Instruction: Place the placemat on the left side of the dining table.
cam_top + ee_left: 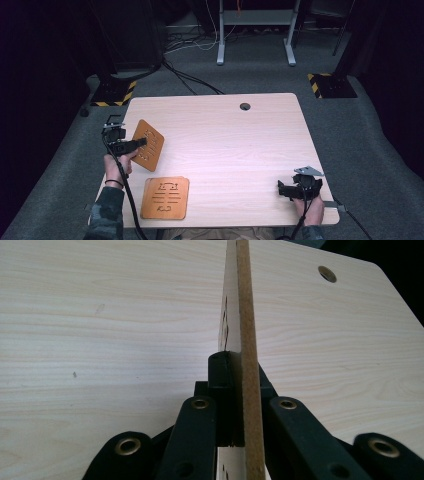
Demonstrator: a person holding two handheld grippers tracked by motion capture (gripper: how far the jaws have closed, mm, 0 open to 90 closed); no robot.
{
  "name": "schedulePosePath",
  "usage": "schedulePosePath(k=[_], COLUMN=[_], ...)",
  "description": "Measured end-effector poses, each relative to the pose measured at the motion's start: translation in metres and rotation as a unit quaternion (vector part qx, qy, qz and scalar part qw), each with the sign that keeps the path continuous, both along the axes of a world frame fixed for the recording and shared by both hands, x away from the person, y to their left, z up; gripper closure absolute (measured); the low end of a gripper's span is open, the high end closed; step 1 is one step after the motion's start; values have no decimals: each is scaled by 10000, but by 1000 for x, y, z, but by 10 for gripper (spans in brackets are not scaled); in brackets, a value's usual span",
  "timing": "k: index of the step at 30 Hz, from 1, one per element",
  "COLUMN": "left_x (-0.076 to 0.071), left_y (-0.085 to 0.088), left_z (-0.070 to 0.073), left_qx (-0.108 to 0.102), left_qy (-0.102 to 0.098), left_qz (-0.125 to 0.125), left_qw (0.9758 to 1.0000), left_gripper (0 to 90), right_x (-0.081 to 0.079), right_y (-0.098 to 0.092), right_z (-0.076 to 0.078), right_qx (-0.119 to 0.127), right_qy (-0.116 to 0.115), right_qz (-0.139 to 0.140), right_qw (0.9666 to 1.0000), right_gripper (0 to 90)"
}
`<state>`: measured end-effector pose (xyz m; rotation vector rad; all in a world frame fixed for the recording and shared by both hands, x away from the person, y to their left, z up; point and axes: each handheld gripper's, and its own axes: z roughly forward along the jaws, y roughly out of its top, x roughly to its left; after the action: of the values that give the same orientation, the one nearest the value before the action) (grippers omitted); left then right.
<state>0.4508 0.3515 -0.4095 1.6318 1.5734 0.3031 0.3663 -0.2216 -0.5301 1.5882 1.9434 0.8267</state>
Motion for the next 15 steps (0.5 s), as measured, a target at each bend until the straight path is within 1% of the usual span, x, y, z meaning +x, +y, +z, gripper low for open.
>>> schedulePosePath(k=[8, 9, 10, 11, 13, 15], left_x=[12, 13, 15, 16, 19, 22], left_y=[11, 12, 15, 16, 19, 22], left_z=[-3, -4, -5, -6, -8, -10], left_qx=[12, 8, 46, 12, 27, -14], left_qy=[52, 68, 52, 69, 84, 114], left_qz=[264, 338, 312, 382, 434, 512], left_qw=[9996, 9994, 9995, 9992, 9990, 9986], left_gripper=[861, 861, 861, 861, 861, 861], right_x=[0, 0, 0, 0, 0, 0], right_y=[0, 0, 0, 0, 0, 0], right_z=[0, 0, 0, 0, 0, 0], right_qx=[-6, -5, -5, -5, -6, -5], right_qy=[-3, -3, -4, -2, -3, -3], right_qz=[1, 1, 1, 1, 1, 1], right_qw=[10000, 10000, 10000, 10000, 10000, 10000], right_gripper=[0, 0, 0, 0, 0, 0])
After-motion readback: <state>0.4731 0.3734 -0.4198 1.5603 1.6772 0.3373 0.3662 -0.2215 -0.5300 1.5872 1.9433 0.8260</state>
